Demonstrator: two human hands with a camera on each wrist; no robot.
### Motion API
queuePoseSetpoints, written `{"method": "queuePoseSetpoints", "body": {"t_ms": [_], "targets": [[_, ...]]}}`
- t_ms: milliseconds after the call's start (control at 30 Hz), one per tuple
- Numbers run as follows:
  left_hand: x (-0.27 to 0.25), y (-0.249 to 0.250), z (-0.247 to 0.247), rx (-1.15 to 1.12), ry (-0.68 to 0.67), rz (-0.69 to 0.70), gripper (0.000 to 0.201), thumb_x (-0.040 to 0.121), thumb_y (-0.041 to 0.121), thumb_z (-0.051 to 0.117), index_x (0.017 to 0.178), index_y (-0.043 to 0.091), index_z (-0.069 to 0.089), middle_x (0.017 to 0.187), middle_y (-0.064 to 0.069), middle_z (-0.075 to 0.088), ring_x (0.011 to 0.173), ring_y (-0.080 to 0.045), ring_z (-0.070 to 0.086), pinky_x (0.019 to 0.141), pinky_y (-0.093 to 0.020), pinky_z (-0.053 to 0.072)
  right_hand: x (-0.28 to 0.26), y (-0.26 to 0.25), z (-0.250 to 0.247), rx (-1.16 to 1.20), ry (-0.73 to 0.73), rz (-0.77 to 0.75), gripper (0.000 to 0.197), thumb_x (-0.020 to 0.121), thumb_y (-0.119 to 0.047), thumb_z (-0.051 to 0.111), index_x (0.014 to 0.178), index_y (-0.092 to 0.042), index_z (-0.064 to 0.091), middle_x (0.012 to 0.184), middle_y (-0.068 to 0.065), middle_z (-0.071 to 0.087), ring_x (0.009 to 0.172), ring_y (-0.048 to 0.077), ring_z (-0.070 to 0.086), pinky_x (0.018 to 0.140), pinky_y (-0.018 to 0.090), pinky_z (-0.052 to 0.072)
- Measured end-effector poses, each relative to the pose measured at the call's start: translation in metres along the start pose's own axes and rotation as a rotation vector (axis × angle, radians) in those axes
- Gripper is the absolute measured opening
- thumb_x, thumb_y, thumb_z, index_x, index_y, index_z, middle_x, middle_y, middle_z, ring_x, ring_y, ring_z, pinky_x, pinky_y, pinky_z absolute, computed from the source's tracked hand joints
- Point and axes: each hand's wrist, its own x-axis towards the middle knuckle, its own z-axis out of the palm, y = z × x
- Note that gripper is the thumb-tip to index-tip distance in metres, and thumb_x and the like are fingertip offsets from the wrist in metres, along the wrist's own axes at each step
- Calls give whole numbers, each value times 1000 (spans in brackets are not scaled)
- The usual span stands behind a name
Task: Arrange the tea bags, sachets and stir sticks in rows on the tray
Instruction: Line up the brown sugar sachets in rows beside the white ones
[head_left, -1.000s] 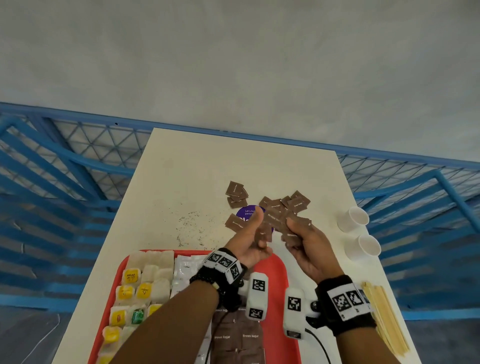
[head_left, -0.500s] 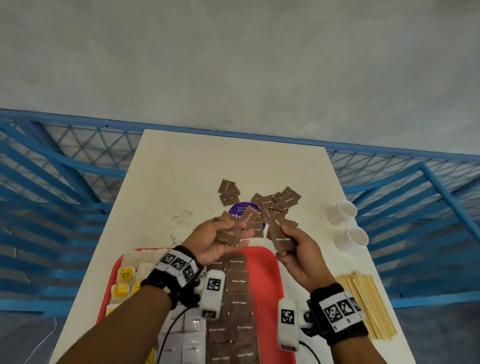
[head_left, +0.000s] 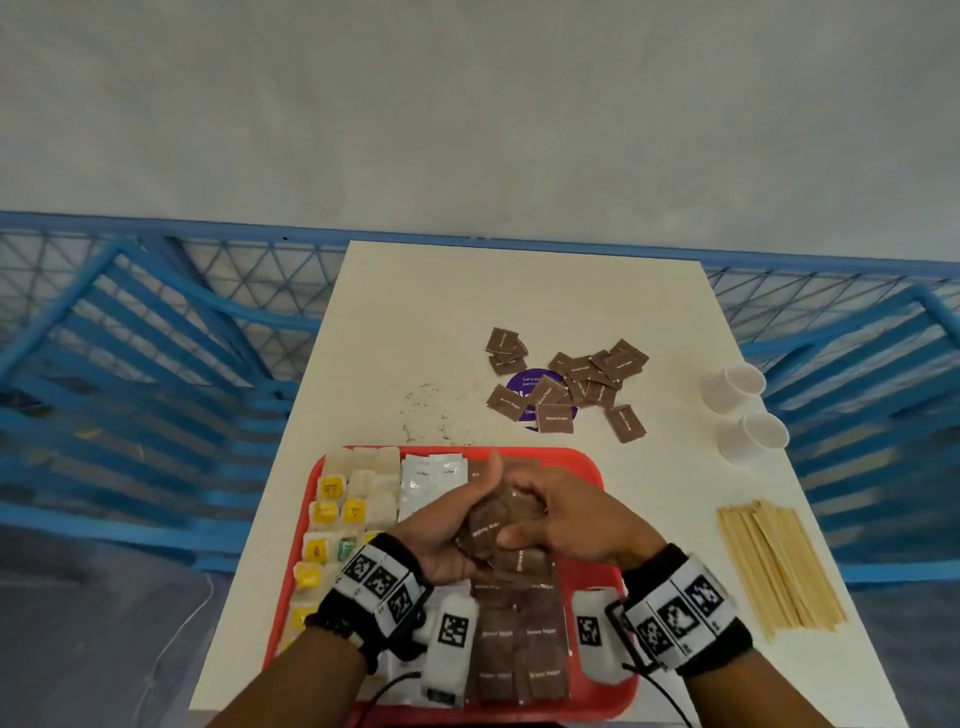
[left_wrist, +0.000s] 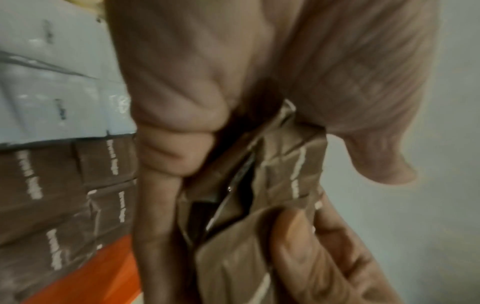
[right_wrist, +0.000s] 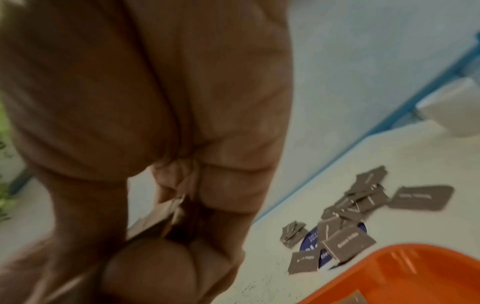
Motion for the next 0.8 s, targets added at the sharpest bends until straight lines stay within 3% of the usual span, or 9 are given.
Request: {"method": "queuePoseSetpoints", "body": {"t_ms": [33, 133, 200, 300, 400, 467, 567, 700, 800], "targets": [[-3, -4, -1, -54, 10, 9, 72, 82, 71, 53, 108, 9, 75, 103, -17, 70, 91, -30, 67, 79, -42, 54, -1, -5, 1, -41, -25, 7, 34, 81, -18, 79, 112, -22, 67, 112, -10, 68, 103, 5, 62, 92, 22, 49], [-10, -13, 0, -177, -20, 17, 79, 74, 69, 63, 112, -1, 69, 98, -22, 70, 84, -33, 70, 71, -41, 60, -7, -12, 4, -60, -124, 85, 32, 80, -21, 80, 109, -26, 68, 107, -13, 71, 99, 5, 66, 92, 31, 52], [-10, -18, 1, -123, -50, 30, 70, 71, 58, 74, 109, -1, 72, 99, -21, 71, 85, -31, 72, 73, -40, 60, -7, -13, 8, -123, -137, 88, 34, 77, -19, 83, 104, -28, 65, 101, -16, 69, 97, 6, 64, 89, 29, 51], [-6, -26, 1, -26, -34, 90, 40, 74, 29, 86, 99, 0, 74, 94, -19, 72, 82, -27, 73, 73, -36, 61, -5, -9, 14, -237, 43, 94, 49, 64, -24, 91, 99, -23, 57, 98, -6, 63, 93, 14, 57, 82, 33, 49], [-2, -30, -2, -50, 102, 159, 38, 90, 15, 69, 120, -8, 64, 118, -29, 64, 91, -29, 70, 82, -39, 60, -10, -2, 15, -140, 274, 184, 54, 63, -31, 91, 101, -23, 54, 89, -6, 58, 78, 9, 54, 71, 31, 48], [0, -30, -2, -51, 195, 220, 38, 94, 12, 61, 126, -8, 60, 127, -32, 60, 94, -30, 69, 83, -39, 58, -16, 5, 17, -36, 431, 224, 43, 71, -37, 86, 99, -25, 56, 85, -6, 59, 71, 5, 53, 67, 27, 47], [-2, -31, 1, 23, 272, 312, 32, 96, 15, 58, 121, -5, 64, 112, -27, 69, 86, -27, 72, 71, -35, 60, -32, 14, 25, 173, 520, 289, 28, 80, -48, 76, 88, -23, 67, 78, -3, 67, 67, 7, 59, 69, 29, 52], [-10, -36, 5, 185, 352, 381, 24, 94, 21, 64, 106, 1, 70, 98, -28, 71, 81, -34, 67, 72, -38, 55, -45, 20, 40, 287, 457, 215, 18, 88, -30, 73, 79, -14, 75, 62, 4, 67, 56, 8, 58, 60, 20, 46], [-19, -38, 3, 333, 390, 380, 11, 91, 22, 70, 87, 11, 73, 79, -17, 71, 59, -26, 62, 59, -30, 49, -47, 24, 41, 360, 504, 227, 20, 90, -26, 72, 75, -13, 75, 62, -2, 69, 56, 3, 57, 59, 16, 44]]}}
